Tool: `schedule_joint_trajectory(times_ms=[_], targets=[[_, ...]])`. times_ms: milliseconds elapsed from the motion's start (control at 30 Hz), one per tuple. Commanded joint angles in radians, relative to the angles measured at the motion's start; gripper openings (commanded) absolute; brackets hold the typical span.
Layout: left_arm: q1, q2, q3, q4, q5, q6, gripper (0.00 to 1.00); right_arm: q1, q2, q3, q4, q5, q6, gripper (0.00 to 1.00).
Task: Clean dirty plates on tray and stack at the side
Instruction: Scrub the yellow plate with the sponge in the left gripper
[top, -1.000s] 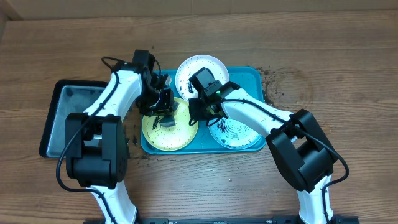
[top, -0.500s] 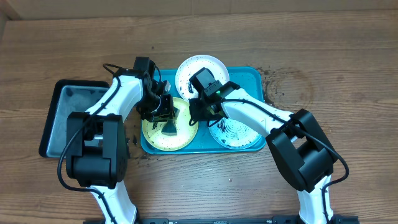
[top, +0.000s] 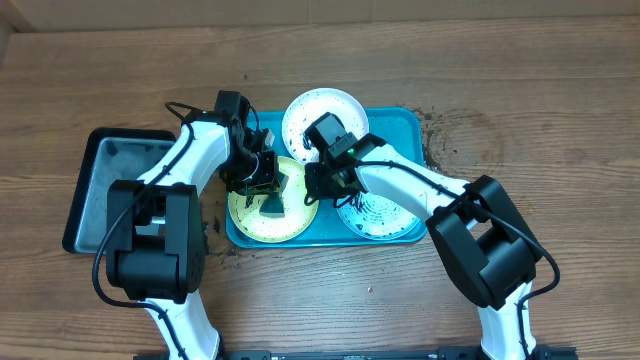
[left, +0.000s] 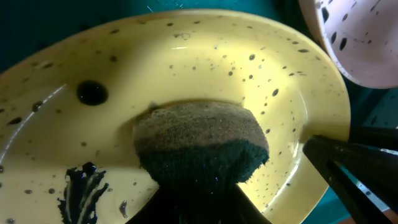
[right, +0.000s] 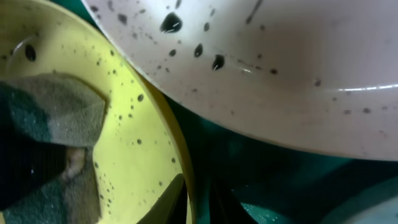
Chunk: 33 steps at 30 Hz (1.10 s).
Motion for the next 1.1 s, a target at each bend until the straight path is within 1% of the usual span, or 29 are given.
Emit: schedule_joint_trajectory(times_ms=[0, 67, 133, 200, 233, 300, 467, 500, 567, 600, 667, 767, 900, 1067], targets=[[-0.010, 0.002, -0.004, 0.002, 0.000, 0.003, 0.23, 0.007, 0.001, -0.014, -0.008, 0.001, 0.020, 0.13], [-0.010, 0.002, -0.004, 0.003, 0.000, 0.003, 0.24, 0.007, 0.001, -0.014, -0.025, 0.001, 0.020, 0.09], [-0.013, 0.002, -0.004, 0.005, 0.000, 0.003, 0.22, 0.007, 0.001, -0.014, -0.039, 0.000, 0.020, 0.05], [-0.014, 0.002, -0.004, 0.010, -0.001, 0.004, 0.19, 0.007, 0.001, -0.014, -0.050, -0.001, 0.021, 0.05], [-0.014, 0.002, -0.004, 0.015, -0.007, 0.004, 0.20, 0.007, 0.001, -0.014, -0.053, -0.004, 0.022, 0.05], [-0.014, 0.002, -0.005, 0.030, -0.016, 0.004, 0.34, 0.007, 0.001, -0.014, -0.053, -0.007, 0.024, 0.05], [-0.014, 0.002, -0.005, 0.033, -0.015, 0.003, 0.36, 0.006, 0.001, -0.013, -0.051, -0.006, 0.023, 0.05], [-0.014, 0.002, -0.005, 0.029, -0.016, 0.004, 0.33, 0.006, 0.001, -0.014, -0.051, -0.007, 0.023, 0.06], [-0.014, 0.002, -0.005, 0.023, -0.017, 0.004, 0.19, 0.006, 0.001, -0.014, -0.051, -0.006, 0.023, 0.06], [-0.014, 0.002, -0.005, 0.021, -0.026, 0.003, 0.15, 0.006, 0.001, -0.014, -0.050, -0.006, 0.023, 0.06], [-0.014, 0.002, -0.005, 0.014, -0.047, 0.003, 0.09, 0.006, 0.001, -0.014, -0.047, -0.006, 0.023, 0.07], [-0.014, 0.002, -0.005, 0.002, -0.105, 0.003, 0.04, 0.006, 0.001, -0.014, -0.047, -0.006, 0.023, 0.08], [-0.013, 0.002, -0.005, -0.010, -0.296, -0.008, 0.04, 0.006, 0.001, -0.013, -0.046, -0.006, 0.023, 0.07], [-0.013, 0.002, -0.004, -0.002, -0.552, -0.106, 0.04, 0.006, 0.001, -0.014, -0.045, 0.009, 0.023, 0.06]])
